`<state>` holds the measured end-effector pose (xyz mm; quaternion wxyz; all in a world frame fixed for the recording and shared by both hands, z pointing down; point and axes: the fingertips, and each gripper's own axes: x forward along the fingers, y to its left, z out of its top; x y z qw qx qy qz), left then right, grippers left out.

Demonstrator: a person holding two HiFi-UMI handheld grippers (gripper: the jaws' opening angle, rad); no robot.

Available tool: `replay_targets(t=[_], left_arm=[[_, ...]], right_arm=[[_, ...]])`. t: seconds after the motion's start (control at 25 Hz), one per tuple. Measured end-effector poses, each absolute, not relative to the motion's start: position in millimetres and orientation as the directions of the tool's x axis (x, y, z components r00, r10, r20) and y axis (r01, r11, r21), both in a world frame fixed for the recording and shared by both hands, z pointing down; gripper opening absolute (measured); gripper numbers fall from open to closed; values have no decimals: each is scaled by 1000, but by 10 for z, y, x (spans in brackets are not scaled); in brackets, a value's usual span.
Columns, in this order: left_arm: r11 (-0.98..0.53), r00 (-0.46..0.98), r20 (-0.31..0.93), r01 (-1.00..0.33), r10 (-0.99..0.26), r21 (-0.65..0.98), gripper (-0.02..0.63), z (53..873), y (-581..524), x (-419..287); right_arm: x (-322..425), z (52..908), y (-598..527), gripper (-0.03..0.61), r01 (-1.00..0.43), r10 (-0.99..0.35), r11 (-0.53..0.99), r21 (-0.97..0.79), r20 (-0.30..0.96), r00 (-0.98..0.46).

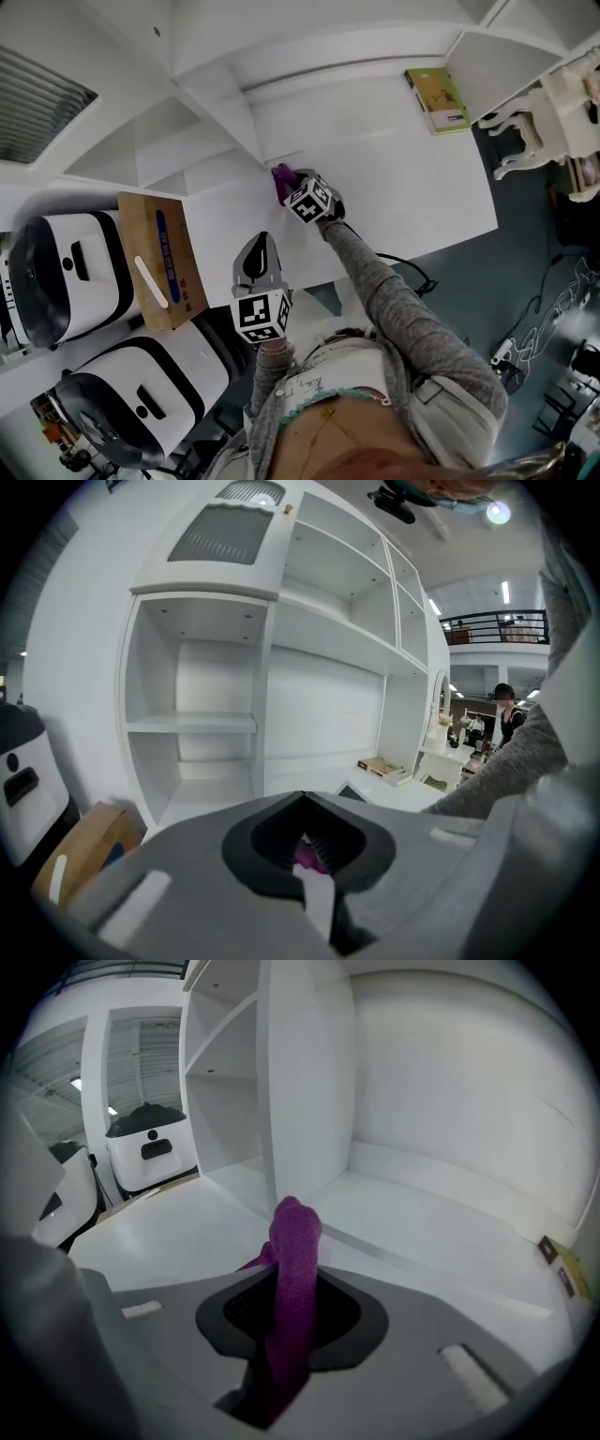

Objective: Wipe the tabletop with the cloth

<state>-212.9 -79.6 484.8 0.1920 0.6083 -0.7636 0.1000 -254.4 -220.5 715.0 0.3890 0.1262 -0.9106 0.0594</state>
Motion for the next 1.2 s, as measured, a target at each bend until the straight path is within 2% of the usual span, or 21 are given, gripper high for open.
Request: replay_targets(t=[0.4, 0.8, 1.2], left_arm=[[345, -275, 405, -932, -872, 110, 0, 4777, -628, -1863], [263, -207, 357, -958, -911, 117, 0, 4623, -647, -2043], [194, -142, 370, -975, -918, 105, 0, 4805, -551, -2316]], right_arm=[[-2292, 7146, -2384, 98, -250, -162, 968, -7, 743, -649], [-2214, 7165, -2487, 98, -300, -219, 953, 41, 777, -590], [-2186, 7187, -2535, 97, -358, -278, 931, 77, 785, -554]])
